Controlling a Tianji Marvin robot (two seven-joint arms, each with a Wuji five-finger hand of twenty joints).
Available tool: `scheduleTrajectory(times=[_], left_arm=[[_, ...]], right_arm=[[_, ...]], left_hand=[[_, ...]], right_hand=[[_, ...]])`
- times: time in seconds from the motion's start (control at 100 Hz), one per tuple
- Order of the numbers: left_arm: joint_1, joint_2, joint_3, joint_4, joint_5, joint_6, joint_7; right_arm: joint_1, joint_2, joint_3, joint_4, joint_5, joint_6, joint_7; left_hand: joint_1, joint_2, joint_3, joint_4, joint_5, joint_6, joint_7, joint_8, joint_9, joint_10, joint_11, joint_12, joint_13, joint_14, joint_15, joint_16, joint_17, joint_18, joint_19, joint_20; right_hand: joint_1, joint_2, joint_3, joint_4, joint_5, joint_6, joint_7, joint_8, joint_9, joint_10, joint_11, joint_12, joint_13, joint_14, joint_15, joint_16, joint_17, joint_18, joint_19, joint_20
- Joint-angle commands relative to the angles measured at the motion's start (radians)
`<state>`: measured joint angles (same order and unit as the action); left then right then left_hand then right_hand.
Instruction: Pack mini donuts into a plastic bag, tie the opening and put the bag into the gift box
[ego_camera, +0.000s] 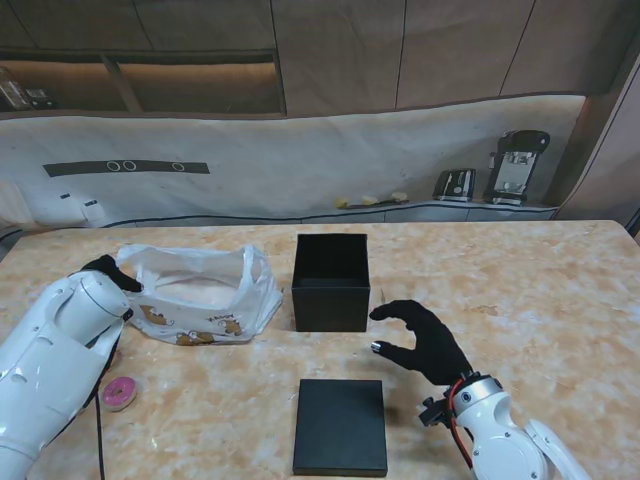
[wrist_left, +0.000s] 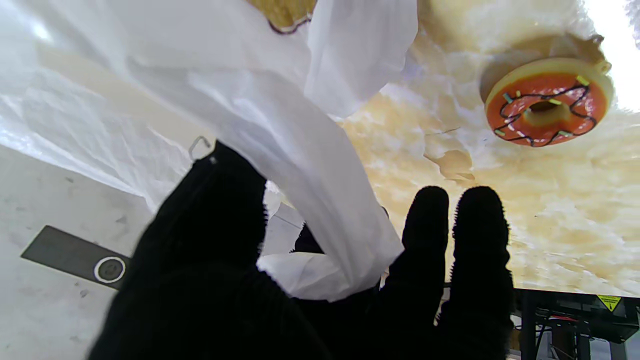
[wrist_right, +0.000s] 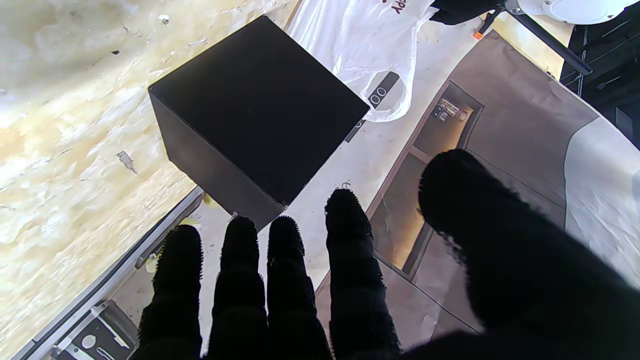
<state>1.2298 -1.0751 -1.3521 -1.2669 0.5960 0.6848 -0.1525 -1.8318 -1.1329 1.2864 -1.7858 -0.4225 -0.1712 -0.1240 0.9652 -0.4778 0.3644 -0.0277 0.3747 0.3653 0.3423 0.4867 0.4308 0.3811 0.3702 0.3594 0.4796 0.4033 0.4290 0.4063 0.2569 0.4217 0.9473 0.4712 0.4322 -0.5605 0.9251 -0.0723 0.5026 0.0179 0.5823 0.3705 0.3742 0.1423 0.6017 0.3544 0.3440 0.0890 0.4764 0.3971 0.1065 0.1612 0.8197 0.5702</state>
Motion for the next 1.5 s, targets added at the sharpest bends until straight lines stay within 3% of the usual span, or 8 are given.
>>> scheduleTrajectory(times=[0.0,0.27,0.38,0.46,0.65,0.78,0.89,1.49], left_arm=[[0.000,-0.011,0.010,0.006,-0.003,0.011,-0.016],[-0.004,-0.027,0.039,0.038,-0.005,0.025,0.046],[0.007,-0.038,0.028,0.031,-0.010,0.016,0.088],[0.022,-0.043,0.008,0.011,-0.014,-0.007,0.109],[0.079,-0.044,-0.050,-0.069,0.012,-0.071,0.137],[0.123,-0.057,-0.098,-0.121,0.016,-0.132,0.206],[0.156,-0.060,-0.130,-0.175,0.022,-0.152,0.224],[0.307,-0.082,-0.284,-0.581,-0.099,-0.015,0.209]], right_arm=[[-0.012,-0.002,-0.002,-0.007,-0.002,0.003,0.015],[-0.017,-0.002,0.002,-0.009,-0.003,0.001,0.014],[-0.019,-0.002,0.002,-0.011,-0.002,0.003,0.014],[-0.020,-0.003,0.003,-0.011,-0.003,0.001,0.012],[-0.019,-0.004,-0.001,-0.010,0.002,-0.004,0.009],[-0.019,-0.004,-0.003,-0.010,0.005,-0.008,0.007],[-0.020,-0.004,-0.003,-0.009,0.006,-0.015,0.006],[-0.050,-0.007,0.018,-0.030,-0.011,-0.047,-0.019]], left_hand=[[-0.015,-0.051,0.083,0.010,-0.025,-0.002,0.087,0.034,0.032,-0.010,0.033,0.024,0.024,-0.002,0.038,0.035,0.025,0.004,0.063,0.042],[0.051,-0.083,0.394,0.028,0.006,-0.034,0.432,0.173,0.225,-0.051,0.177,0.108,0.247,-0.032,0.214,0.146,0.222,-0.050,0.313,0.153],[0.194,-0.166,0.437,-0.036,0.078,-0.059,0.566,0.189,0.473,-0.085,0.038,0.335,0.425,-0.021,0.262,0.229,0.365,-0.045,0.432,0.140],[0.256,-0.157,0.436,-0.031,0.153,-0.089,0.636,0.166,0.590,-0.102,0.043,0.412,0.499,-0.015,0.393,0.260,0.460,-0.050,0.552,0.165],[0.170,-0.195,0.580,-0.024,0.199,-0.107,0.694,0.137,0.618,-0.102,0.127,0.504,0.517,0.002,0.557,0.354,0.502,-0.081,0.692,0.222],[0.065,-0.334,0.759,-0.074,0.404,-0.180,0.666,0.057,0.725,-0.072,0.159,0.531,0.602,0.017,0.618,0.361,0.596,-0.061,0.764,0.202],[0.036,-0.374,0.824,-0.076,0.441,-0.173,0.647,0.077,0.766,-0.068,0.164,0.555,0.650,0.001,0.632,0.360,0.658,-0.062,0.777,0.171],[0.016,-0.480,0.964,-0.070,0.514,-0.087,0.635,0.115,0.856,-0.020,0.203,0.564,0.775,0.009,0.681,0.359,0.798,-0.028,0.846,0.098]], right_hand=[[-0.022,0.014,-0.014,0.018,-0.015,-0.020,-0.003,-0.007,-0.005,-0.013,-0.010,-0.010,0.000,-0.024,-0.010,-0.026,-0.011,-0.007,0.000,0.007],[-0.020,0.017,-0.014,0.018,-0.014,-0.021,-0.002,-0.006,-0.003,-0.014,-0.010,-0.009,0.002,-0.024,-0.009,-0.026,-0.010,-0.006,-0.001,0.007],[-0.013,0.022,-0.014,0.017,-0.012,-0.020,-0.001,-0.006,-0.003,-0.013,-0.010,-0.009,0.001,-0.023,-0.009,-0.026,-0.011,-0.007,-0.001,0.007],[-0.010,0.027,-0.014,0.017,-0.011,-0.018,-0.001,-0.005,-0.002,-0.012,-0.009,-0.009,0.001,-0.024,-0.009,-0.026,-0.010,-0.006,-0.001,0.007],[-0.006,0.031,-0.018,0.016,-0.009,-0.018,0.000,-0.005,-0.001,-0.013,-0.009,-0.009,0.002,-0.023,-0.009,-0.026,-0.010,-0.006,-0.001,0.007],[-0.004,0.031,-0.019,0.016,0.010,-0.008,0.007,-0.003,-0.001,-0.013,-0.009,-0.009,0.003,-0.023,-0.009,-0.026,-0.010,-0.005,-0.001,0.008],[-0.003,0.030,-0.018,0.016,0.032,-0.002,0.016,0.003,0.001,-0.012,-0.008,-0.010,0.003,-0.023,-0.008,-0.026,-0.009,-0.005,-0.001,0.008],[-0.008,0.030,-0.020,0.017,0.030,-0.004,0.000,0.009,-0.001,-0.013,-0.009,-0.010,0.003,-0.022,-0.009,-0.026,0.001,-0.002,0.000,0.006]])
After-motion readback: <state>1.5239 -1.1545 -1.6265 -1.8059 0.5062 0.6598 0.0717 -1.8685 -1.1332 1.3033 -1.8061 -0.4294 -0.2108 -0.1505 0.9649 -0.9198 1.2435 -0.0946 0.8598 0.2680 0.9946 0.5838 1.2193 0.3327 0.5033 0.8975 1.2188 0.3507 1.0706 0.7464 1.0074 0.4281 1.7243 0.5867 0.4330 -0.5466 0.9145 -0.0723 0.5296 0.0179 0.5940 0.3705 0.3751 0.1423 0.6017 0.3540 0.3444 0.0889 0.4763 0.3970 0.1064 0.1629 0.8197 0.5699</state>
